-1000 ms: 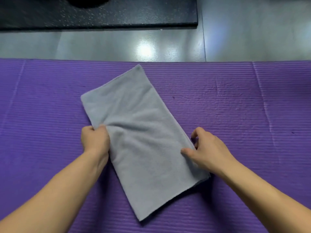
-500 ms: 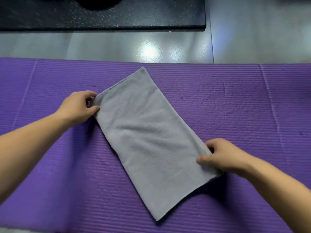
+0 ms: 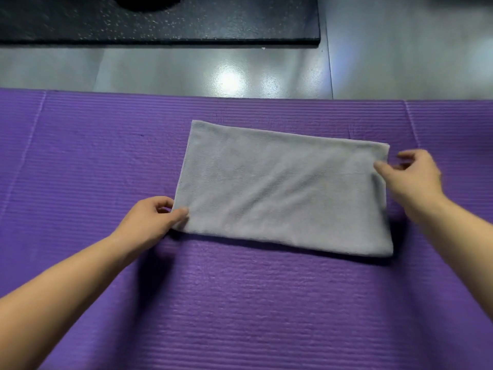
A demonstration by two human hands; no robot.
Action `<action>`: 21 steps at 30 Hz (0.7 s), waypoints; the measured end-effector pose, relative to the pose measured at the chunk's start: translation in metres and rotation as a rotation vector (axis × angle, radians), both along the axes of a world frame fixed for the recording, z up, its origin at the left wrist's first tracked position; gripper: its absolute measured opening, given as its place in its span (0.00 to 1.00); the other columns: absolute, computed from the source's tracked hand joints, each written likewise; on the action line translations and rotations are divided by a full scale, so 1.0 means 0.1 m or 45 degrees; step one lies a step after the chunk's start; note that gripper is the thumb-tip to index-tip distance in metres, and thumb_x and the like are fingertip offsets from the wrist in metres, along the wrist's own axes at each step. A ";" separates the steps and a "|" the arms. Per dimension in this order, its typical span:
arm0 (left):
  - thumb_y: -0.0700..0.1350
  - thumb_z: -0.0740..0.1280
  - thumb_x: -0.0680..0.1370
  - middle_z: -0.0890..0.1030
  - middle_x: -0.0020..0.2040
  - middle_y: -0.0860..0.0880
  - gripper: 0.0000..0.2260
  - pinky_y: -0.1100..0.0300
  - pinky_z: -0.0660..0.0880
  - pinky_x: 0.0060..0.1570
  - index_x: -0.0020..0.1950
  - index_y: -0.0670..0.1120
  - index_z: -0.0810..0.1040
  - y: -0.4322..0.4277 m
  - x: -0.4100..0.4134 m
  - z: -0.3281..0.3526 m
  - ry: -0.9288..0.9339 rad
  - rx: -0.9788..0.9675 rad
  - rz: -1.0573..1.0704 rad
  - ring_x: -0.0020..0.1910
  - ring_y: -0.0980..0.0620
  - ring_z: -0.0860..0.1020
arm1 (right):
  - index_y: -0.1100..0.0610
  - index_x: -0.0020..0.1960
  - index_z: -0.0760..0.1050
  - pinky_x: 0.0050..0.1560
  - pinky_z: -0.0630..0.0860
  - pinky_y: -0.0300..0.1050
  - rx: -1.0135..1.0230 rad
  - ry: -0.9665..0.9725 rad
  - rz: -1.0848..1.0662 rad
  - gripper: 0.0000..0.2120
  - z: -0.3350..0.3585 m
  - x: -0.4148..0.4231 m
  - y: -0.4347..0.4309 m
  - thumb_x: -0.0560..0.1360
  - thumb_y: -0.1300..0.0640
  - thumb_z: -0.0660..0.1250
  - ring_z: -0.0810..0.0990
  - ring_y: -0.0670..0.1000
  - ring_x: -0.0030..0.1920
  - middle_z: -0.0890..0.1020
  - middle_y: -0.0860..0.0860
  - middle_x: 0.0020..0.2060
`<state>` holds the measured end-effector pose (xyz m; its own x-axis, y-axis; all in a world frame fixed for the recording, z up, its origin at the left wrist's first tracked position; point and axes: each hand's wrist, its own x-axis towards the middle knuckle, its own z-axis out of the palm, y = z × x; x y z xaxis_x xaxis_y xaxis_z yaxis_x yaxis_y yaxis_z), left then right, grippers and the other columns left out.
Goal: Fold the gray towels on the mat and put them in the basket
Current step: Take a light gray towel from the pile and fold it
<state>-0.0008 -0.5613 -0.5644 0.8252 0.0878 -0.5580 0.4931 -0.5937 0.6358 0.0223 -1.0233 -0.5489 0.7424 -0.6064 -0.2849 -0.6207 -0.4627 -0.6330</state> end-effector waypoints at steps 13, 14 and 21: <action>0.41 0.76 0.75 0.81 0.35 0.48 0.08 0.62 0.73 0.31 0.49 0.41 0.81 -0.14 -0.02 0.04 -0.111 -0.003 0.110 0.29 0.55 0.75 | 0.56 0.42 0.78 0.36 0.71 0.46 0.096 0.217 0.041 0.11 -0.06 -1.12 0.21 0.73 0.51 0.76 0.76 0.52 0.31 0.82 0.53 0.34; 0.42 0.76 0.76 0.81 0.32 0.50 0.07 0.65 0.70 0.26 0.48 0.39 0.81 -0.14 -0.01 0.05 -0.054 -0.009 0.086 0.26 0.57 0.74 | 0.56 0.42 0.77 0.35 0.71 0.46 0.115 0.195 0.047 0.11 -0.06 -1.14 0.21 0.73 0.51 0.76 0.75 0.52 0.30 0.82 0.53 0.33; 0.40 0.75 0.76 0.83 0.33 0.45 0.07 0.68 0.70 0.23 0.47 0.38 0.80 -0.09 0.05 0.17 -0.063 -0.090 0.085 0.24 0.57 0.75 | 0.59 0.44 0.73 0.27 0.71 0.43 0.328 0.143 0.011 0.10 -0.06 -1.24 0.15 0.77 0.57 0.73 0.74 0.51 0.24 0.77 0.55 0.28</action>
